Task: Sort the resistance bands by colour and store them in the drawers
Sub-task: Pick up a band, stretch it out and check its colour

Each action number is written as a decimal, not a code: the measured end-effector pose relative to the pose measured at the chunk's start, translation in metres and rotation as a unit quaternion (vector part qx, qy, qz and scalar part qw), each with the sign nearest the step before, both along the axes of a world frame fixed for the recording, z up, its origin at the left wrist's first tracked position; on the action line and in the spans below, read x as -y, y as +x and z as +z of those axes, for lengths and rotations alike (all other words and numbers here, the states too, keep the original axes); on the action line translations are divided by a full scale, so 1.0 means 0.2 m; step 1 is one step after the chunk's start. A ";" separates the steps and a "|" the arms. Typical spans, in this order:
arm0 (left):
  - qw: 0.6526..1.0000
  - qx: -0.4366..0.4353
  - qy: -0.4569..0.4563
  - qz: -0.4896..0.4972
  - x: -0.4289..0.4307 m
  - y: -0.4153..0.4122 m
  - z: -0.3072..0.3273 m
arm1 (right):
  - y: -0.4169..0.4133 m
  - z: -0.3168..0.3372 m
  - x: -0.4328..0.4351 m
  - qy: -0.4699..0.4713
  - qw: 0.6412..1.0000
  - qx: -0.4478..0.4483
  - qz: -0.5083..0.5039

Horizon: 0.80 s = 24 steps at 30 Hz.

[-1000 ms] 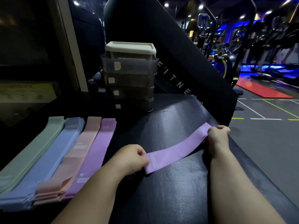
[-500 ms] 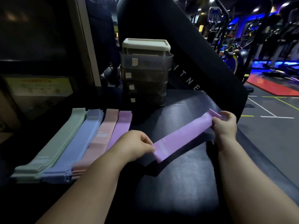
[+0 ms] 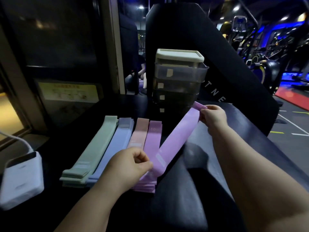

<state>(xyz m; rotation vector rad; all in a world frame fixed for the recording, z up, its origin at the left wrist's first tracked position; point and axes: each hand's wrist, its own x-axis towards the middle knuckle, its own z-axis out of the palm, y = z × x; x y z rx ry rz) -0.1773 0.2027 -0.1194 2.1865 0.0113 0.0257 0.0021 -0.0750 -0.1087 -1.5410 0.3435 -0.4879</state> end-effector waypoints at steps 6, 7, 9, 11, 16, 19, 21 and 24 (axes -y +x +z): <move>1.000 0.027 0.012 0.003 -0.13 -0.02 -0.02 | 0.12 0.01 -0.28 -0.037 0.999 -0.013 0.009; 1.000 0.022 0.012 -0.001 -0.14 -0.02 -0.02 | 0.13 0.00 -0.31 -0.042 0.999 -0.018 0.009; 1.000 0.012 0.015 -0.014 -0.16 -0.03 -0.02 | 0.15 0.00 -0.36 -0.056 0.998 -0.031 0.016; 1.000 0.008 0.016 -0.026 -0.17 -0.04 -0.02 | 0.16 -0.02 -0.41 -0.071 0.996 -0.042 0.037; 0.994 0.045 0.094 -0.016 -0.16 -0.06 -0.03 | 0.18 -0.09 -0.51 -0.134 0.989 -0.058 0.037; 0.991 0.046 0.122 -0.014 -0.15 -0.06 -0.05 | 0.17 -0.15 -0.55 -0.145 0.986 -0.073 0.042; 0.988 0.046 0.145 -0.023 -0.14 -0.07 -0.04 | 0.16 -0.18 -0.58 -0.152 0.984 -0.084 0.044; 0.987 0.042 0.151 -0.030 -0.14 -0.07 -0.03 | 0.16 -0.20 -0.62 -0.159 0.981 -0.095 0.054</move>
